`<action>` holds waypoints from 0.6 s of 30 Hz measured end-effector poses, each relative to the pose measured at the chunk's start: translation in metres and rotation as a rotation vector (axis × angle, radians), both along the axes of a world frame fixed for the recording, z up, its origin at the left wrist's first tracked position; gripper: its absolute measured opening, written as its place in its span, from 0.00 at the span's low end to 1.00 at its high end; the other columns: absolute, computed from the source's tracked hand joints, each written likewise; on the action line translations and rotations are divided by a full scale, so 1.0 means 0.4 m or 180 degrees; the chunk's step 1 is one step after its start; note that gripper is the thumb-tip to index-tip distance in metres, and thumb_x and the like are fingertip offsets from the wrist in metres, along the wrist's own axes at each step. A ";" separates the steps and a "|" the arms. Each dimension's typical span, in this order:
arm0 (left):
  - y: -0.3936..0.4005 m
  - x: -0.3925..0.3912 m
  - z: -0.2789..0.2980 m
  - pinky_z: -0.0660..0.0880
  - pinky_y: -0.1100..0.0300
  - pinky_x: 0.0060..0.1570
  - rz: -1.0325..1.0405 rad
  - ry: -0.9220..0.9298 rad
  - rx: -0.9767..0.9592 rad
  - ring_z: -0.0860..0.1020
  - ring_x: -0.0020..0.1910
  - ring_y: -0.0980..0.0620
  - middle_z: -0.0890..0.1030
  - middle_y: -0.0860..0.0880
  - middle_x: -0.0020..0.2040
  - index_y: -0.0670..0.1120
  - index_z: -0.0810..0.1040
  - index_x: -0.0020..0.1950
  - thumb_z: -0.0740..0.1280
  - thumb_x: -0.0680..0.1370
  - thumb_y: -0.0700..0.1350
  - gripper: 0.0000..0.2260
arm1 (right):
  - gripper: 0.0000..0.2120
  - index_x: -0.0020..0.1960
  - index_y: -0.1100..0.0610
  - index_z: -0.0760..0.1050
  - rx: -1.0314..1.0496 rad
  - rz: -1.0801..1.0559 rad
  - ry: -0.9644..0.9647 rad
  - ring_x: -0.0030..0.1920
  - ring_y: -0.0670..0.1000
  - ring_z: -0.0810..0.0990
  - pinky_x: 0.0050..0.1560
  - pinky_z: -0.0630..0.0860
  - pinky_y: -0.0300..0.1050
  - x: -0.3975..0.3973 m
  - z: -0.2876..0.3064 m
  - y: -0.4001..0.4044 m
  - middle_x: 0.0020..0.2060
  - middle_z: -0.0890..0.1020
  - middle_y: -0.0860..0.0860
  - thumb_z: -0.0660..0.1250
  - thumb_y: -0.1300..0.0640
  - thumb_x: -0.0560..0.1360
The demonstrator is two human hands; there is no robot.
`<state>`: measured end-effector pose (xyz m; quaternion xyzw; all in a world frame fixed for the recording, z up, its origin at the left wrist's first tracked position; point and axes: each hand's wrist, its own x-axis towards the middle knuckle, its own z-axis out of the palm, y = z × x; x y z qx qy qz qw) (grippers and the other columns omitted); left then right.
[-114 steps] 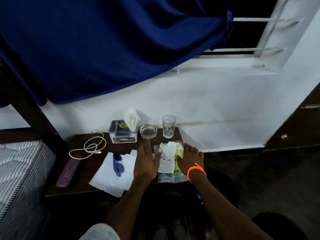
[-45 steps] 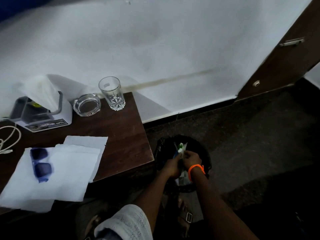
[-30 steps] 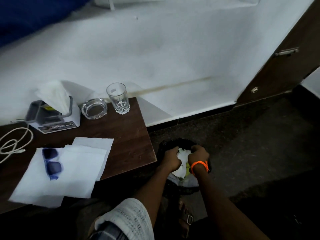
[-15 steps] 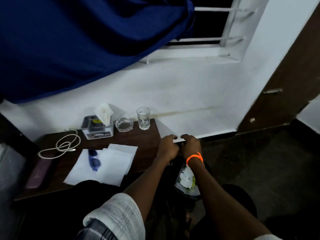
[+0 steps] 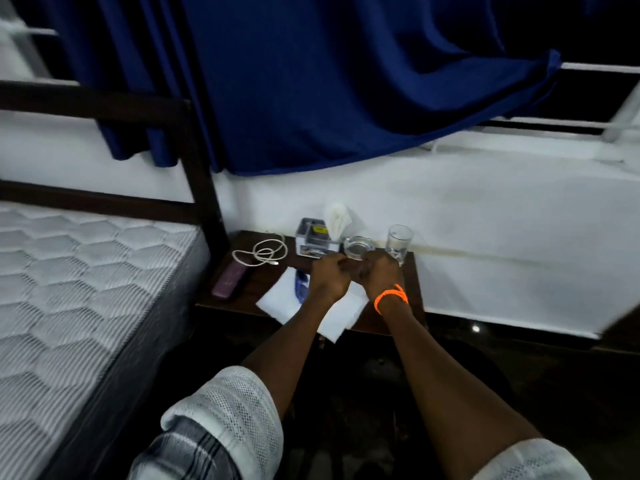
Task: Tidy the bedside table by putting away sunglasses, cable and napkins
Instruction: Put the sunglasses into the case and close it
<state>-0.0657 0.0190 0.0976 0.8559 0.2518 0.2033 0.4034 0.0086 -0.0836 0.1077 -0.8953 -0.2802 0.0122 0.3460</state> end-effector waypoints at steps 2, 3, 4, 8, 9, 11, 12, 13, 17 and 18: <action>0.065 -0.055 -0.002 0.80 0.51 0.52 0.0202 0.0095 -0.0005 0.85 0.52 0.39 0.87 0.39 0.50 0.42 0.87 0.52 0.66 0.77 0.37 0.10 | 0.12 0.48 0.60 0.83 -0.0126 0.0079 -0.0140 0.50 0.61 0.84 0.46 0.77 0.47 -0.030 -0.005 0.062 0.48 0.85 0.60 0.68 0.54 0.71; 0.092 -0.078 -0.005 0.82 0.50 0.48 0.0266 0.0137 -0.0088 0.86 0.48 0.39 0.88 0.40 0.47 0.44 0.87 0.49 0.65 0.76 0.36 0.11 | 0.09 0.50 0.60 0.82 -0.0207 0.0132 -0.0207 0.52 0.63 0.83 0.49 0.77 0.48 -0.043 -0.009 0.088 0.49 0.85 0.61 0.68 0.58 0.72; 0.124 -0.104 -0.011 0.83 0.50 0.47 0.0333 0.0168 -0.0199 0.87 0.45 0.40 0.88 0.41 0.44 0.45 0.87 0.46 0.63 0.75 0.35 0.13 | 0.08 0.50 0.60 0.82 -0.0263 0.0195 -0.0242 0.53 0.63 0.83 0.50 0.77 0.48 -0.059 -0.013 0.118 0.50 0.84 0.61 0.68 0.61 0.73; 0.235 -0.189 -0.040 0.77 0.58 0.58 0.0727 0.0260 -0.0287 0.84 0.57 0.43 0.88 0.42 0.52 0.43 0.87 0.51 0.68 0.77 0.38 0.08 | 0.08 0.47 0.57 0.84 -0.0280 0.0443 -0.0216 0.51 0.63 0.83 0.48 0.77 0.47 -0.109 -0.024 0.236 0.48 0.84 0.61 0.68 0.63 0.71; 0.262 -0.204 -0.051 0.77 0.55 0.61 0.0779 0.0301 -0.0264 0.83 0.59 0.43 0.87 0.41 0.54 0.42 0.87 0.53 0.69 0.78 0.41 0.08 | 0.07 0.46 0.57 0.84 -0.0290 0.0530 -0.0224 0.51 0.63 0.83 0.47 0.76 0.46 -0.118 -0.032 0.267 0.48 0.84 0.60 0.68 0.63 0.71; 0.309 -0.226 -0.071 0.77 0.52 0.63 0.0857 0.0333 -0.0240 0.83 0.60 0.42 0.87 0.40 0.55 0.41 0.87 0.54 0.70 0.78 0.42 0.08 | 0.08 0.47 0.58 0.84 -0.0305 0.0697 -0.0265 0.52 0.61 0.82 0.49 0.76 0.45 -0.130 -0.055 0.323 0.49 0.84 0.59 0.67 0.64 0.71; 0.332 -0.235 -0.083 0.76 0.53 0.63 0.0942 0.0330 -0.0243 0.83 0.60 0.42 0.87 0.40 0.56 0.41 0.86 0.55 0.70 0.77 0.39 0.09 | 0.09 0.49 0.58 0.84 -0.0344 0.0780 -0.0272 0.54 0.61 0.82 0.51 0.76 0.45 -0.135 -0.069 0.349 0.51 0.84 0.59 0.68 0.64 0.72; 0.349 -0.244 -0.091 0.75 0.55 0.63 0.1046 0.0338 -0.0258 0.83 0.60 0.42 0.86 0.41 0.57 0.41 0.86 0.56 0.68 0.76 0.37 0.11 | 0.11 0.52 0.57 0.84 -0.0386 0.0854 -0.0276 0.56 0.60 0.82 0.54 0.76 0.45 -0.140 -0.081 0.370 0.53 0.83 0.58 0.68 0.64 0.73; 0.430 -0.261 -0.142 0.78 0.52 0.60 0.1266 0.0454 -0.0270 0.83 0.57 0.39 0.86 0.40 0.55 0.42 0.86 0.56 0.66 0.75 0.36 0.13 | 0.15 0.59 0.57 0.83 -0.0479 0.1060 -0.0210 0.59 0.59 0.81 0.61 0.77 0.48 -0.152 -0.139 0.466 0.58 0.82 0.57 0.68 0.63 0.74; 0.447 -0.263 -0.153 0.78 0.51 0.57 0.1329 0.0488 -0.0263 0.84 0.55 0.37 0.86 0.38 0.53 0.40 0.85 0.54 0.65 0.75 0.37 0.12 | 0.14 0.58 0.57 0.83 -0.0521 0.1115 -0.0210 0.59 0.59 0.81 0.60 0.77 0.49 -0.155 -0.150 0.485 0.57 0.83 0.58 0.67 0.63 0.74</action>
